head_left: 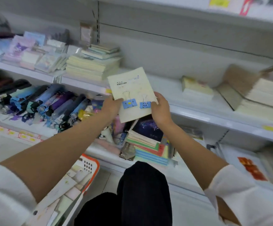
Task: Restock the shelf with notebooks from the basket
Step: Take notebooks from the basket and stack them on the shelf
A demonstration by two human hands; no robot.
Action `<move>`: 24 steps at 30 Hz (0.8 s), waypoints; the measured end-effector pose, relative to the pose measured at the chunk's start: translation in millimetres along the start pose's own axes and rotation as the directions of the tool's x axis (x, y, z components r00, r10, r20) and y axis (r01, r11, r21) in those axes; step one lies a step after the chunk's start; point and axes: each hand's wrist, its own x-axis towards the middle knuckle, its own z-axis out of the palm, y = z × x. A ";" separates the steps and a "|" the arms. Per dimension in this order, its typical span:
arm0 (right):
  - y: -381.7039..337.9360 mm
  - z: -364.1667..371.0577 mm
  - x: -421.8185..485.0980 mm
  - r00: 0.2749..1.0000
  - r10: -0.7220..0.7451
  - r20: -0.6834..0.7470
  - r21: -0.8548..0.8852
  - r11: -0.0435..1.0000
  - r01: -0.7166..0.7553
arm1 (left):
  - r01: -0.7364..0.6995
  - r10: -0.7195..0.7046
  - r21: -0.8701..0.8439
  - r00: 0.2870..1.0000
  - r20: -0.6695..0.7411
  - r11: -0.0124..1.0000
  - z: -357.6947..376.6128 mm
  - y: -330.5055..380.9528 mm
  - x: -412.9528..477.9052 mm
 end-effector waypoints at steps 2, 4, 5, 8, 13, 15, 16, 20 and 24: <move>6.3 -33.1 10.7 0.994 0.013 -0.112 0.010 1.000 -0.012 | 0.002 0.001 -0.057 0.999 0.054 0.998 36.1 13.4 6.0; 13.1 -67.3 22.3 0.976 0.018 -0.217 -0.022 0.999 -0.023 | 0.053 -0.039 -0.178 0.996 0.083 0.983 72.0 24.1 11.2; 17.2 -83.6 27.8 0.965 0.024 -0.260 -0.039 0.999 -0.035 | 0.071 -0.053 -0.216 0.995 0.090 0.974 89.2 28.4 12.8; 32.2 -125.5 44.2 0.941 0.037 -0.338 -0.071 0.995 -0.065 | 0.034 -0.013 -0.183 0.994 0.111 0.983 139.1 42.8 22.4; 54.3 -177.6 75.0 0.929 0.000 -0.370 -0.193 0.978 -0.077 | -0.001 0.016 -0.143 0.994 0.104 0.990 208.3 60.2 51.4; 63.3 -193.2 91.8 0.937 0.002 -0.350 -0.288 0.951 -0.110 | -0.013 0.026 -0.143 0.996 0.089 0.990 228.4 62.5 66.7; 68.2 -199.5 100.4 0.939 0.010 -0.344 -0.316 0.940 -0.126 | -0.033 0.044 -0.123 0.995 0.092 0.992 237.7 63.4 74.6; 81.8 -215.1 133.6 0.925 0.075 -0.372 -0.295 0.935 -0.195 | -0.080 0.086 -0.065 0.992 0.096 0.995 269.2 69.4 106.5; 94.4 -224.0 152.2 0.905 0.184 -0.384 -0.259 0.919 -0.297 | -0.090 0.080 0.057 0.986 0.149 0.994 292.0 61.1 122.5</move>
